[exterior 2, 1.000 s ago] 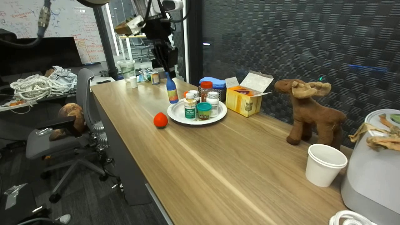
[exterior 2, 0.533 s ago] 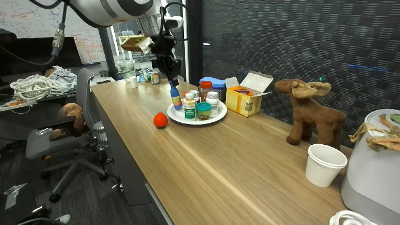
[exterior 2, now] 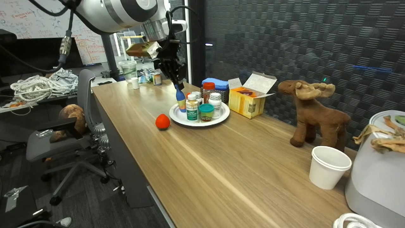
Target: Pick up the bottles and small containers from the table and put them on the white plate.
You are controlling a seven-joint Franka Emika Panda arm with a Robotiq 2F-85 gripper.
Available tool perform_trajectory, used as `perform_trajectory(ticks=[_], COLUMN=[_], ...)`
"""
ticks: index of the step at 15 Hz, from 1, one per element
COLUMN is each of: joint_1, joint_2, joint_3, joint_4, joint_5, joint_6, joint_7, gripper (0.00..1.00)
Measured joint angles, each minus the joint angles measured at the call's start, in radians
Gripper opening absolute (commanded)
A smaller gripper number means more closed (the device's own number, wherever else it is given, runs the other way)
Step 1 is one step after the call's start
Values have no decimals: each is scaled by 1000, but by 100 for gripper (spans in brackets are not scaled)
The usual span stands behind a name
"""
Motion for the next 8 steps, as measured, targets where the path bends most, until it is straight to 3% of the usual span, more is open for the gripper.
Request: perform_trajectory(ticks=[1, 2, 3, 8], joint_1=[0, 1, 1, 1], joint_2=[3, 5, 9, 35], joint_3=[-2, -4, -5, -11], joint_4=[2, 6, 11, 28], joint_5=[-2, -2, -2, -2], joint_6=[1, 1, 1, 1], joint_7=[-1, -1, -2, -8], gripper=[5, 36, 45, 82])
